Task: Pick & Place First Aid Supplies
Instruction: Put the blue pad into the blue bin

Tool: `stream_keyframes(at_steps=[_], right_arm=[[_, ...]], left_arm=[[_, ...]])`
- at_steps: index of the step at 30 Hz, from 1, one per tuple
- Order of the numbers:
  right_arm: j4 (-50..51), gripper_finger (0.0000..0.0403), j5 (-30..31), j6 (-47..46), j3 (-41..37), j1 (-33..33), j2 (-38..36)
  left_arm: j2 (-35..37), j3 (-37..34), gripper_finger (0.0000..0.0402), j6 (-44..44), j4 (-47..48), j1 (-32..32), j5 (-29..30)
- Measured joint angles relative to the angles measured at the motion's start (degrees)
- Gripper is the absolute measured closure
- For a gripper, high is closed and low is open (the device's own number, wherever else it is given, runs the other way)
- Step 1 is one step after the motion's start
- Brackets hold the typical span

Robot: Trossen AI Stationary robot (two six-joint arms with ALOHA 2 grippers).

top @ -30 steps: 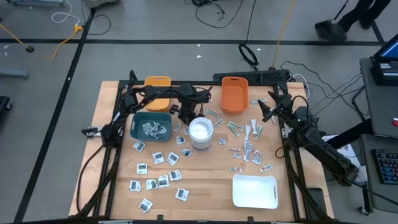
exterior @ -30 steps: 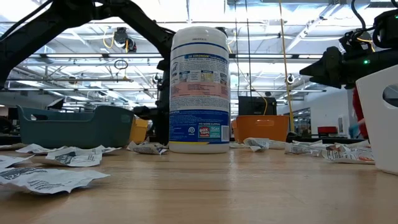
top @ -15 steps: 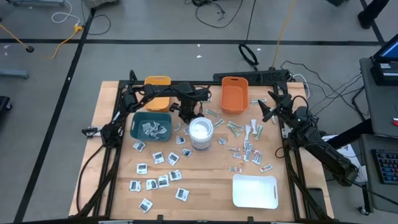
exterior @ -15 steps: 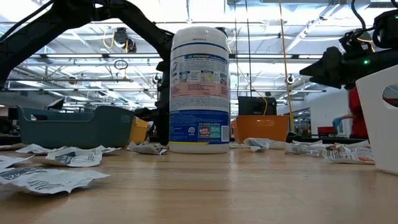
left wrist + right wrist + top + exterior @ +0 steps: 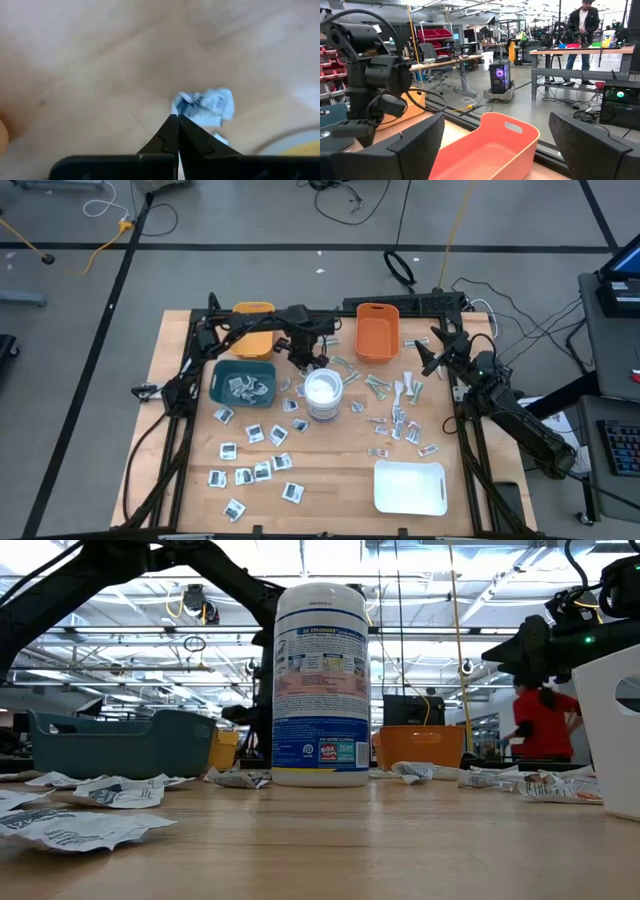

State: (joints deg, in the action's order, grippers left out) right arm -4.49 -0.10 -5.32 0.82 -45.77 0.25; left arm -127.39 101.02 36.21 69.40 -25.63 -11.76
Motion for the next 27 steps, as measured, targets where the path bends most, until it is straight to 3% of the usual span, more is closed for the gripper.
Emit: stream_keyframes(at_steps=[5,17,22,27], right_arm=[[0.0,0.0046,-0.02,0.02,0.0,0.01,0.0],[0.0,0.0046,0.0,0.01,0.0,0.0,0.0],[0.0,0.0046,-0.01,0.0,0.0,-0.01,-0.01],[0.0,0.0046,-0.01,0.02,0.0,0.0,-0.01]], left_arm=[[0.04,1.15,0.037,-0.69,1.39,-0.18,0.92],[0.04,1.68,0.0206,-10.0,1.74,0.41,1.15],[0.04,-0.13,0.0194,-10.62,-1.65,0.67,0.89],[0.02,-2.14,0.022,-10.32,-3.64,0.62,1.27]])
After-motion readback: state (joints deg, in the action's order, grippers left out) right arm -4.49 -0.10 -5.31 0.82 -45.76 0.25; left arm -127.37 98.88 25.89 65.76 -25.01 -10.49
